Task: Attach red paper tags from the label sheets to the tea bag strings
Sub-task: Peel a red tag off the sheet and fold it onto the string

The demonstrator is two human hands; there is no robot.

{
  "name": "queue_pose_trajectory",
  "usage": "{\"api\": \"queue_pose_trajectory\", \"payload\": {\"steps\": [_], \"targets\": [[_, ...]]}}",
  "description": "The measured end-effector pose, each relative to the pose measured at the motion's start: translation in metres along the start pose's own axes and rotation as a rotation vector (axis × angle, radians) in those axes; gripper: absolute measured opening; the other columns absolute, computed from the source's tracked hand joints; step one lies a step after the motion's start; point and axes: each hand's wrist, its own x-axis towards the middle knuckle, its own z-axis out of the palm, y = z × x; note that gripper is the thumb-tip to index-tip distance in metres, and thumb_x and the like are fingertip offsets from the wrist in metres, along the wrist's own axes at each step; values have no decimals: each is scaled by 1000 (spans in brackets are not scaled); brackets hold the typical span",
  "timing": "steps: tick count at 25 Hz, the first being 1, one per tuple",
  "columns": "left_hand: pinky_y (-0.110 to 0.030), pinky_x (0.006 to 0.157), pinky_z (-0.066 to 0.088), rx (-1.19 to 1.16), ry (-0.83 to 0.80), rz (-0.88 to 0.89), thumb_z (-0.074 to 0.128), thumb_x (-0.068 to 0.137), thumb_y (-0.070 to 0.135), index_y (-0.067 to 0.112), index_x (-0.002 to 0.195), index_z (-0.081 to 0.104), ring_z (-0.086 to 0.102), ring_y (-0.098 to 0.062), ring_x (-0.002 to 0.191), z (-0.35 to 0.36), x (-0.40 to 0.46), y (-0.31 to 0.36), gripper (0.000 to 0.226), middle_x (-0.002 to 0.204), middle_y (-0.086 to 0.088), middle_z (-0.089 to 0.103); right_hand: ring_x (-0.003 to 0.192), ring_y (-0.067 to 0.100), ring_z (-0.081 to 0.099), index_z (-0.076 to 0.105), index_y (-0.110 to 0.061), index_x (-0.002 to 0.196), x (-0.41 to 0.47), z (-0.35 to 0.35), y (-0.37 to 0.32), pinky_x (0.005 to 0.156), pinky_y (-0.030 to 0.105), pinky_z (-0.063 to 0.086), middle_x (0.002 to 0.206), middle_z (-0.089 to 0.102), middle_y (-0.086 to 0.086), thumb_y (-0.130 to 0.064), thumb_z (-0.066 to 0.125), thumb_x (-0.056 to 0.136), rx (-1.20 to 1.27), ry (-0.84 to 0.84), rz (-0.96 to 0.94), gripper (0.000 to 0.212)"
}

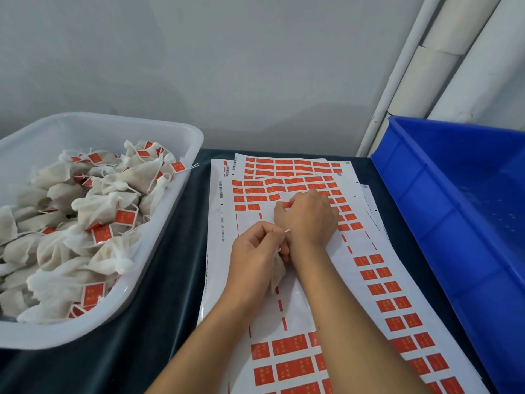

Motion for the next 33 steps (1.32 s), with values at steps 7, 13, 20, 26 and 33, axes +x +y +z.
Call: {"api": "queue_pose_trajectory", "payload": {"steps": [7, 13, 20, 26, 33], "targets": [[-24, 69, 54, -2, -10, 2, 56, 101, 13, 22, 69, 68, 61, -14, 71, 0, -1, 2, 35, 75, -6, 67, 84, 17, 61, 71, -21, 95, 3, -3, -4, 86, 36, 54, 95, 70, -1, -55, 58, 95, 1, -33, 12, 37], [-31, 74, 56, 1, -13, 0, 57, 102, 14, 26, 67, 70, 63, -17, 75, -1, 0, 2, 39, 77, -5, 68, 90, 19, 59, 72, -22, 93, 5, 2, -4, 90, 37, 48, 99, 70, -1, -54, 60, 94, 64, -5, 47, 34], [-25, 73, 57, 48, -7, -5, 56, 102, 15, 27, 68, 70, 65, -13, 74, -1, -1, 1, 39, 79, -3, 70, 94, 19, 60, 75, -24, 99, 5, 3, -2, 92, 38, 46, 107, 71, -2, -64, 55, 95, 44, 10, 44, 44], [-41, 86, 64, 49, 5, -34, 57, 103, 18, 29, 70, 71, 71, -23, 84, 0, 0, 3, 38, 80, -2, 72, 83, 18, 64, 71, -24, 86, 15, -3, 0, 92, 39, 50, 92, 73, -4, -59, 59, 95, 141, -67, 90, 38], [-50, 92, 62, 38, 13, -59, 58, 103, 19, 28, 70, 70, 71, -25, 85, 0, -1, 3, 36, 79, -2, 71, 71, 14, 66, 71, -24, 77, 21, -11, 6, 91, 42, 55, 80, 72, -9, -57, 62, 95, 267, -183, 101, 39]]}}
